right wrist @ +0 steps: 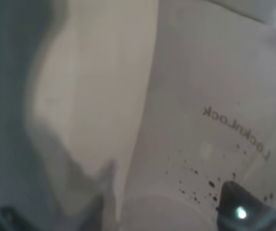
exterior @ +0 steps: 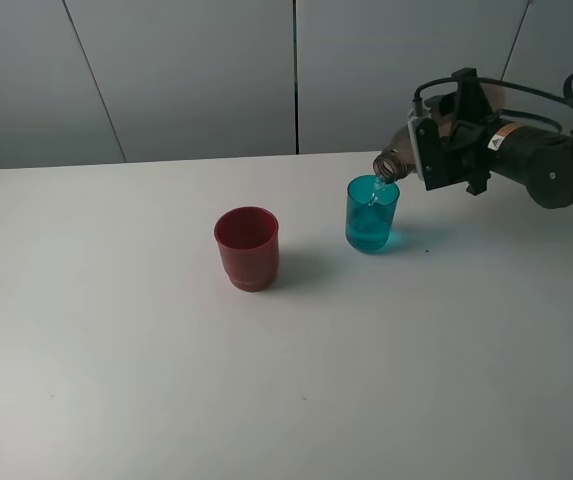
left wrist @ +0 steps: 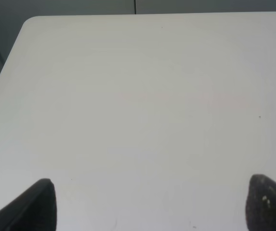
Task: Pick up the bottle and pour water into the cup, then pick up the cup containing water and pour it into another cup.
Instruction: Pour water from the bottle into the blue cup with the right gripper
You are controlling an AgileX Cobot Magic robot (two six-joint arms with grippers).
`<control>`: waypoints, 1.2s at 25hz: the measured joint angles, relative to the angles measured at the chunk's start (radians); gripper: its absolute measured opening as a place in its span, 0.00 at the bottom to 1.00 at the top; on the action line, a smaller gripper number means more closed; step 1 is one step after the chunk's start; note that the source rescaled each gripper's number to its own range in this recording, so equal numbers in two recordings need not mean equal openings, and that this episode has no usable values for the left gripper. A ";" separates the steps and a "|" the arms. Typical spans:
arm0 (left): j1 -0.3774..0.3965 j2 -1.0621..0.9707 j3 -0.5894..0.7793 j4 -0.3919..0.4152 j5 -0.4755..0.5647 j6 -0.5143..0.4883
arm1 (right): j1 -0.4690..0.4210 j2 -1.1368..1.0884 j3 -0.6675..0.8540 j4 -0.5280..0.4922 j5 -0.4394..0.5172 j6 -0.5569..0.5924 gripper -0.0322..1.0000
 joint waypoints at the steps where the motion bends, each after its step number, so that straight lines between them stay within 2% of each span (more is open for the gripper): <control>1: 0.000 0.000 0.000 0.000 0.000 0.000 | 0.000 0.000 -0.005 0.000 0.000 -0.004 0.05; 30: 0.000 0.000 0.000 0.000 0.000 0.006 | 0.000 -0.041 -0.008 -0.007 -0.018 -0.104 0.05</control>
